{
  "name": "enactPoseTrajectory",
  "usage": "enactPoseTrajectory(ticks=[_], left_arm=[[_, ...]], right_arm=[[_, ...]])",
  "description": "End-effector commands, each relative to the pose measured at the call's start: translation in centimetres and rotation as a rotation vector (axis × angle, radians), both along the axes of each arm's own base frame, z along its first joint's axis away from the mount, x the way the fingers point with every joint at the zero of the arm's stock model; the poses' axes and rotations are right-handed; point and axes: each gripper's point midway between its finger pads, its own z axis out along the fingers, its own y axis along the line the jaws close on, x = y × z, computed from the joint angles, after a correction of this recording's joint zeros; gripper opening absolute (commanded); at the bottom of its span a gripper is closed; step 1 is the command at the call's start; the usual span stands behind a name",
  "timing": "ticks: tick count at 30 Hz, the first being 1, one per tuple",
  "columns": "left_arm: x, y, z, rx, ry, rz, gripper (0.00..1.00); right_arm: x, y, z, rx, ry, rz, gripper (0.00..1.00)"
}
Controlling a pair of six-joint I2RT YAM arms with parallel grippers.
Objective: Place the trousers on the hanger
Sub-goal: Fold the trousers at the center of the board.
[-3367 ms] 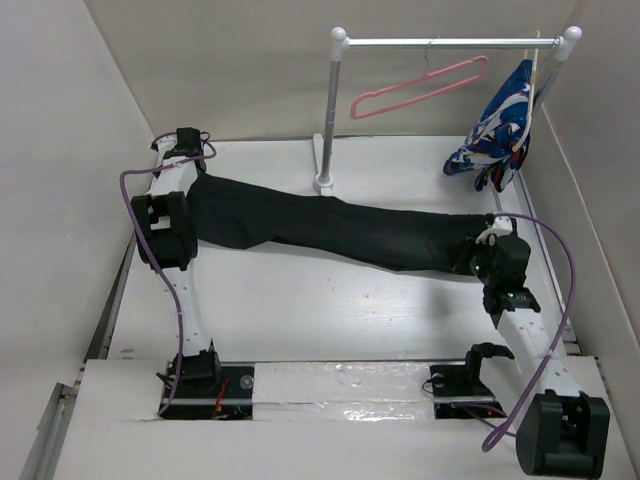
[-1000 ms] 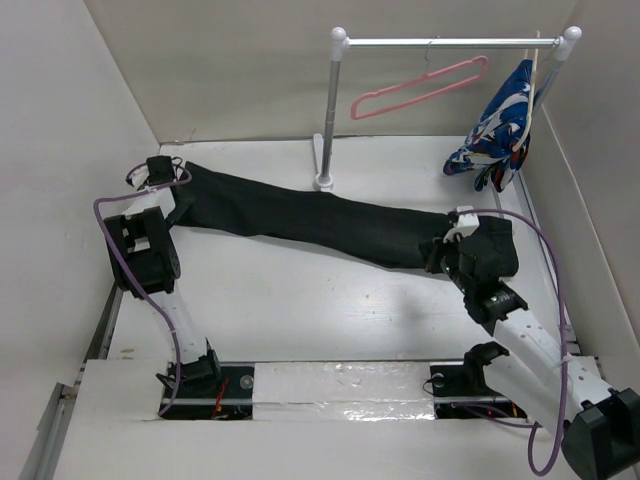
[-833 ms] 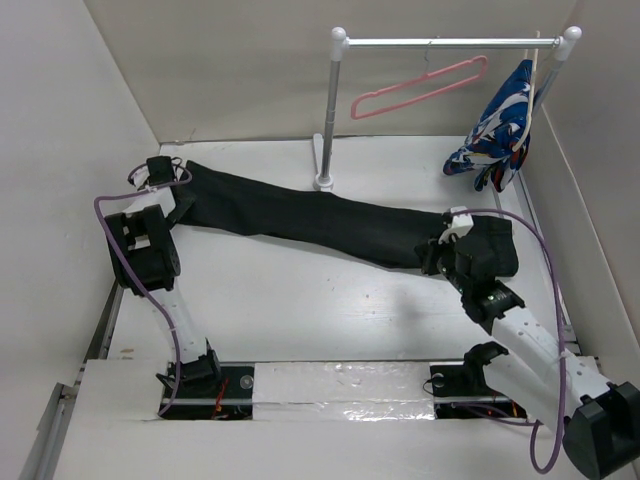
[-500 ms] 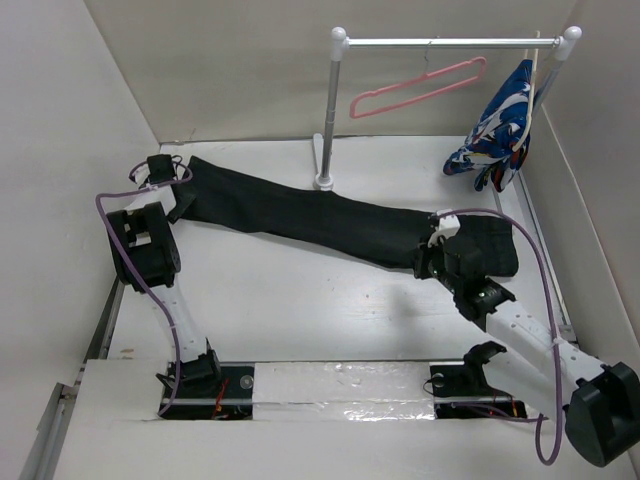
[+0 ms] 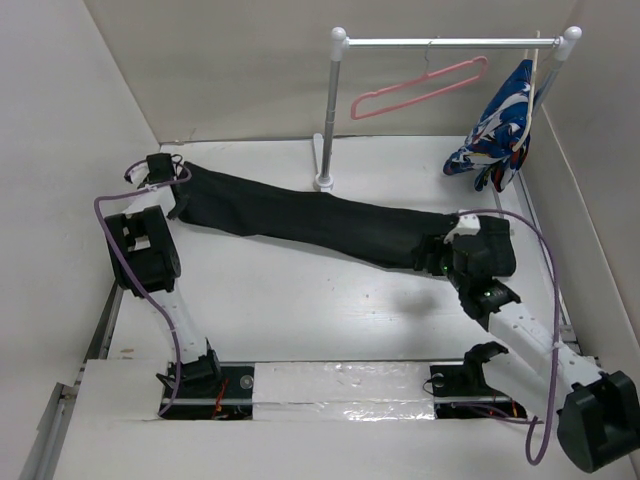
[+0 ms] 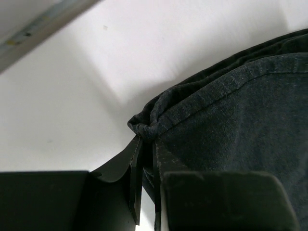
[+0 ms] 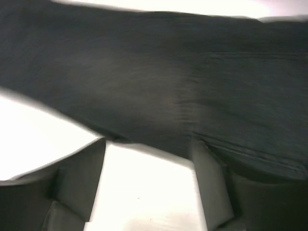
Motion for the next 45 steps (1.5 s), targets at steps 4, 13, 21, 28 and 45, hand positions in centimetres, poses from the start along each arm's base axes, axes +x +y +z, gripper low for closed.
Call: enactPoseTrajectory(ticks=[4, 13, 21, 28, 45], left_arm=[[-3.0, 2.6, 5.4, 0.16, -0.011, 0.075, 0.0], [-5.8, 1.6, 4.4, 0.135, 0.023, 0.075, 0.0], [-10.2, 1.8, 3.1, 0.173, 0.155, 0.114, 0.0], [-17.6, 4.6, 3.6, 0.303, 0.27, 0.306, 0.0], [-16.0, -0.2, 9.1, 0.175, -0.023, 0.143, 0.69]], right_arm=[[-1.3, -8.1, -3.2, 0.145, 0.069, -0.374, 0.86], [-0.3, -15.1, -4.8, 0.278, 0.096, -0.611, 0.9], [2.7, -18.8, -8.7, 0.497, 0.212, -0.667, 0.0], [-1.6, -21.7, -5.3, 0.401, 0.104, -0.759, 0.0], [-6.1, -24.2, -6.2, 0.351, 0.127, -0.855, 1.0]])
